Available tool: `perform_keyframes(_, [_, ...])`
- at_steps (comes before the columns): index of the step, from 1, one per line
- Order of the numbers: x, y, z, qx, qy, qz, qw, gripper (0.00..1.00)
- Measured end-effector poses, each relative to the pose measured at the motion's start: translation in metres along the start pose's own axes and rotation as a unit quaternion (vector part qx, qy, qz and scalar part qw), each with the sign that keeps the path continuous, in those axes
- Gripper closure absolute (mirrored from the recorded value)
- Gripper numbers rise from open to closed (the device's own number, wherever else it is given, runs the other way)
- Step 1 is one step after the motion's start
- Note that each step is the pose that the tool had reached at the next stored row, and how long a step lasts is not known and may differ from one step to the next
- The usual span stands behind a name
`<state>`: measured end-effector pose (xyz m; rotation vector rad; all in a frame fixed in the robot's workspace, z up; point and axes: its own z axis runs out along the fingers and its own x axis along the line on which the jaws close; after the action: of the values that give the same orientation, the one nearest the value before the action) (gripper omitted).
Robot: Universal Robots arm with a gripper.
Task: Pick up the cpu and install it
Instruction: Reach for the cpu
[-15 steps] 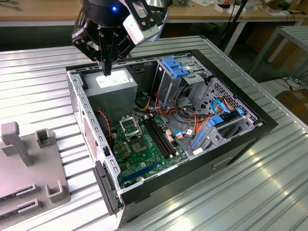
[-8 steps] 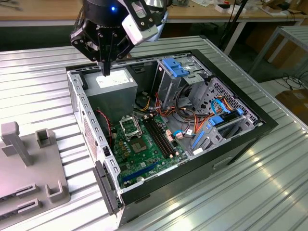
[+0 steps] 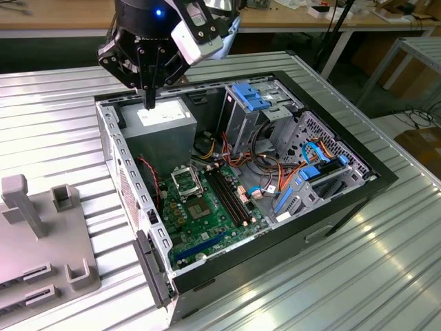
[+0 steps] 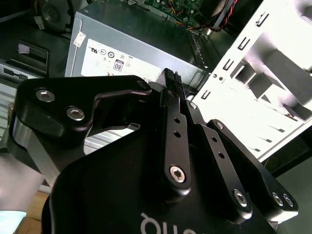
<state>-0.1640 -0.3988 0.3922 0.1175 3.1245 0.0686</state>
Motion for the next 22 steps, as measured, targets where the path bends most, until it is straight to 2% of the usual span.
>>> perform_keyframes(22, [0.0082,-0.0007,0.0005,0.0004,0.0042,0.0,0.99999,0.89])
